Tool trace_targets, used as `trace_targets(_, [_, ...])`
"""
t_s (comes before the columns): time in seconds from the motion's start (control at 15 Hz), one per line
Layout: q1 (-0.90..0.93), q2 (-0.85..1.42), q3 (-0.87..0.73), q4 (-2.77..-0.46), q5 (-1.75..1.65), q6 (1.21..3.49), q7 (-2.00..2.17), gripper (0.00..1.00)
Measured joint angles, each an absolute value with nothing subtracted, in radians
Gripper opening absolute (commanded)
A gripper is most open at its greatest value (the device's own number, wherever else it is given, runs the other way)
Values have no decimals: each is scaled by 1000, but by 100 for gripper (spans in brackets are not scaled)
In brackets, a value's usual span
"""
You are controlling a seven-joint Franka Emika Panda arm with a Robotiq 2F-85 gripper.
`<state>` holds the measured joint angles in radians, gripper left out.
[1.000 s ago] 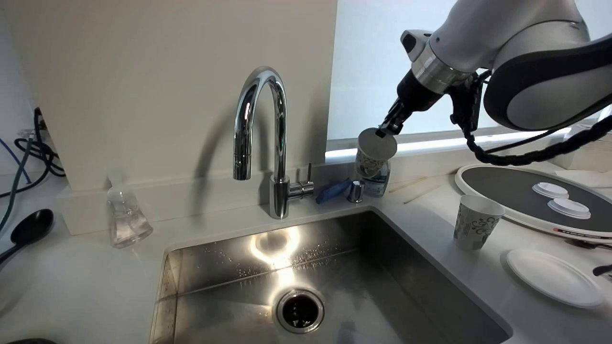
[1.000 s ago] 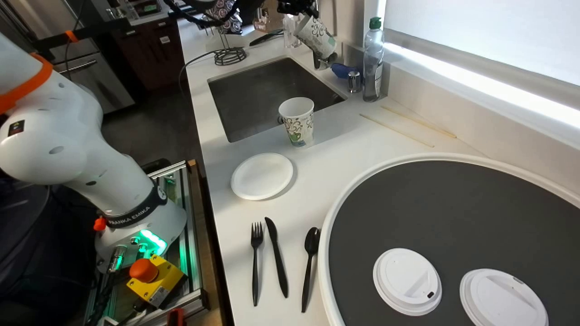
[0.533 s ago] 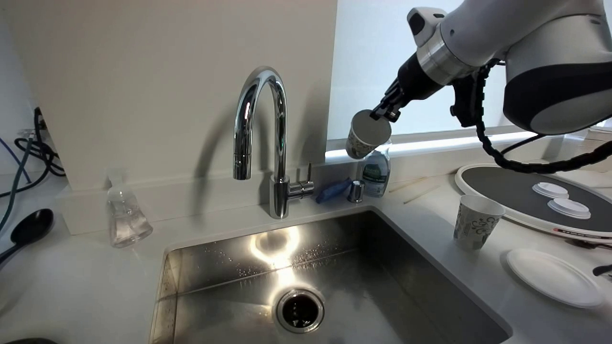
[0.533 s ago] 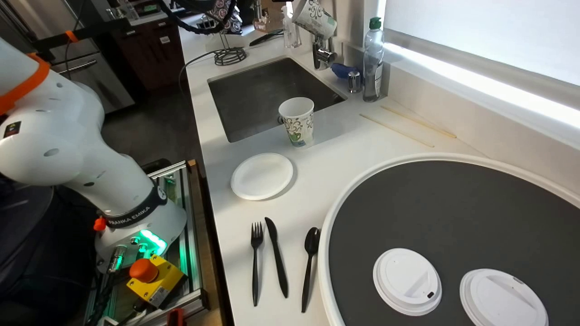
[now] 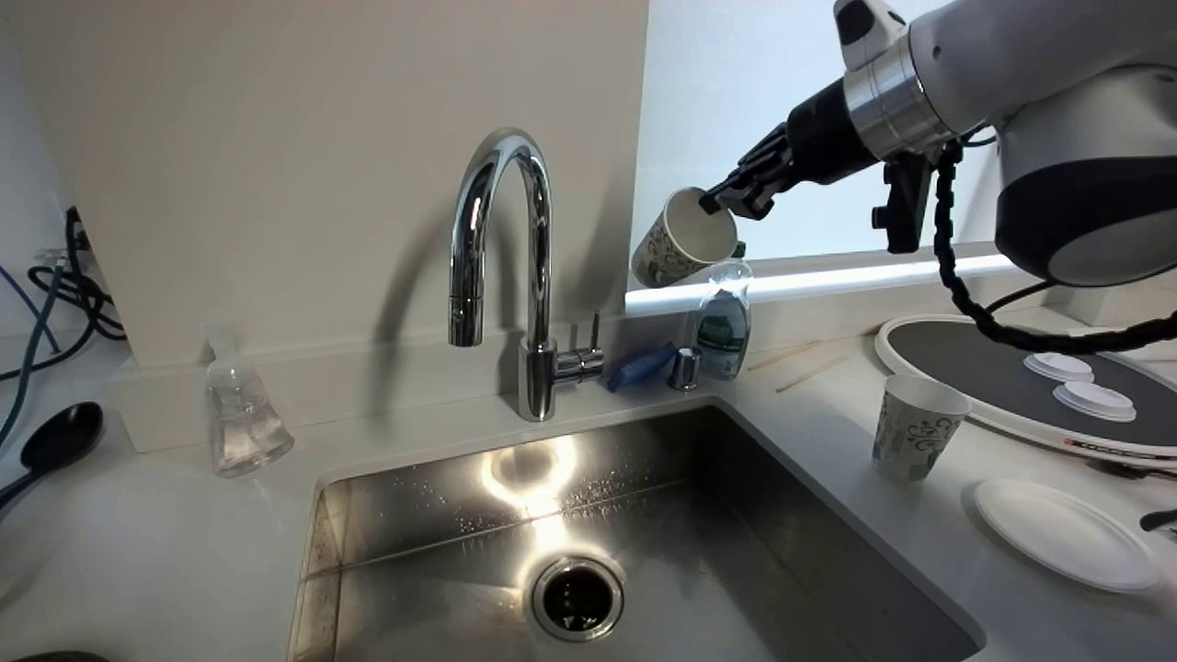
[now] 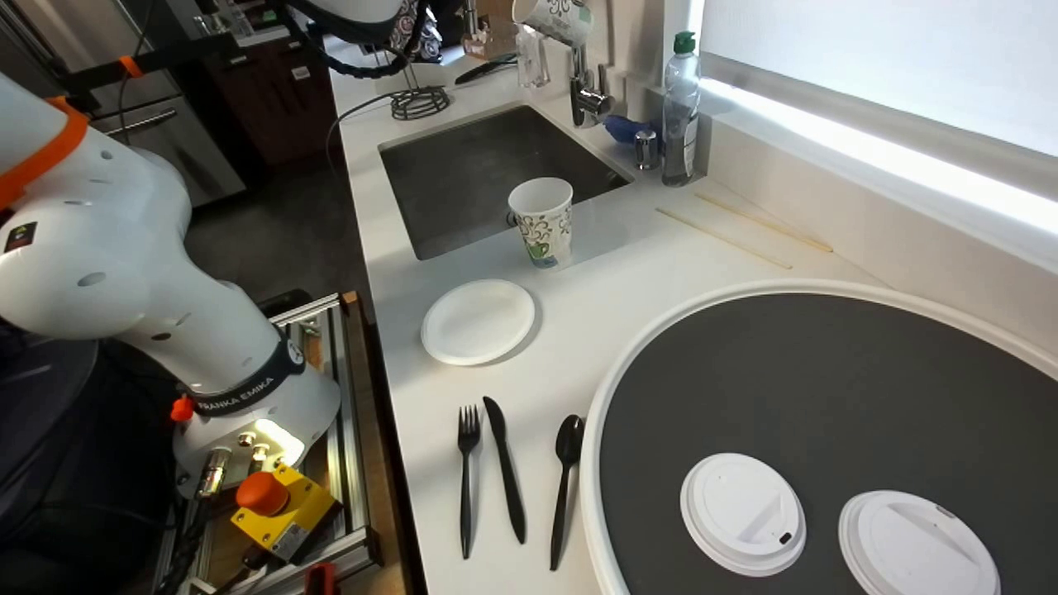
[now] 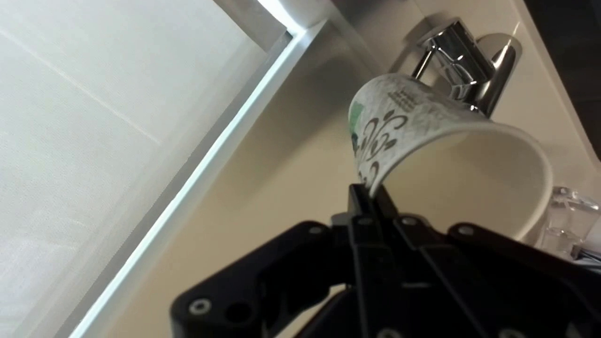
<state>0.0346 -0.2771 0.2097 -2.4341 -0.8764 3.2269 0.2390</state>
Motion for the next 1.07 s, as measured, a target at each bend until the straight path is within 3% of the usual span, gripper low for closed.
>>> trace_targets(0.53, [80, -274, 107, -2544, -833, 3461, 252, 1])
trace_targets(1.07, [301, -262, -22, -2570, -1000, 3286, 266, 1])
